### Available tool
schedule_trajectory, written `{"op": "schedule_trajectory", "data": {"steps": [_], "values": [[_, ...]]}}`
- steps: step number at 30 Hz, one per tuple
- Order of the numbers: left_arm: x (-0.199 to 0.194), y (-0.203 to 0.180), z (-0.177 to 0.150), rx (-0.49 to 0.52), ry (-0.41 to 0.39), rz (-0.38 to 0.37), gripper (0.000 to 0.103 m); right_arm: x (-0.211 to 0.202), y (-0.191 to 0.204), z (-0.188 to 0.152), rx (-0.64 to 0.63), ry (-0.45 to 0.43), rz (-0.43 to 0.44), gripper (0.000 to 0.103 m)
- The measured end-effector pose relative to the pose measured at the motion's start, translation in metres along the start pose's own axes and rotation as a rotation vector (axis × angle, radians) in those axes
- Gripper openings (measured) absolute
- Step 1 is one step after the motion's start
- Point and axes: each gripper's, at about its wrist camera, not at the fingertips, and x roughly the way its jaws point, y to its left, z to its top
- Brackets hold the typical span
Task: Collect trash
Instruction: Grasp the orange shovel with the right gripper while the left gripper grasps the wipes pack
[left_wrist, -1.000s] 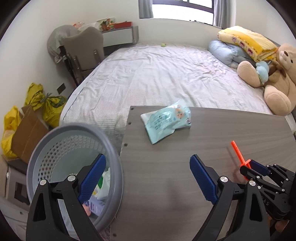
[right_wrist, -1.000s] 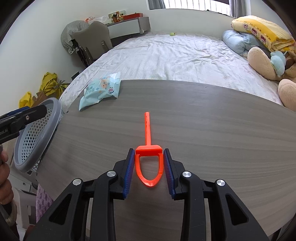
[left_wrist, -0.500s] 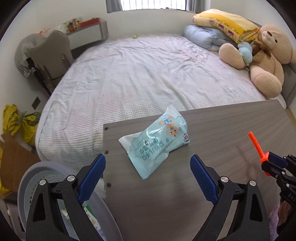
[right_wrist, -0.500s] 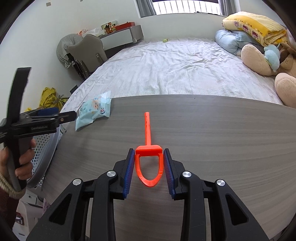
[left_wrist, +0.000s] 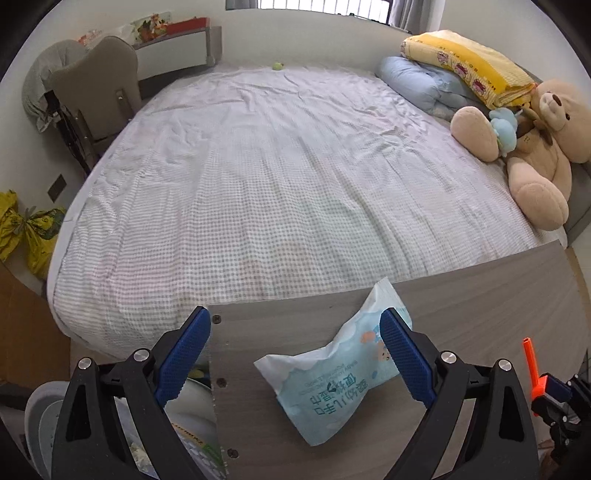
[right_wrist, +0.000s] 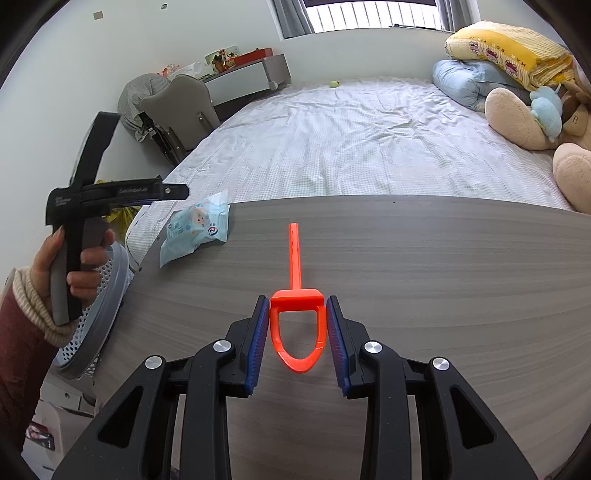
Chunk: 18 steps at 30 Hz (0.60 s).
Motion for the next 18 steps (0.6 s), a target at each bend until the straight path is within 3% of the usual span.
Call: {"op": "schedule_trajectory", "data": {"steps": [5, 12, 18], "values": [[0.018, -0.005, 0.002, -0.002, 0.051, -0.074, 0.091, -0.001, 0.0, 0.0, 0.003, 0.001, 0.007, 0.031], [0.023, -0.021, -0.004, 0.054, 0.057, -0.129, 0.091, -0.002, -0.004, -0.002, 0.01, 0.004, 0.009, 0.031], [0.026, -0.037, -0.022, 0.079, 0.116, -0.154, 0.091, -0.005, -0.008, -0.005, 0.017, -0.001, 0.009, 0.031]]}}
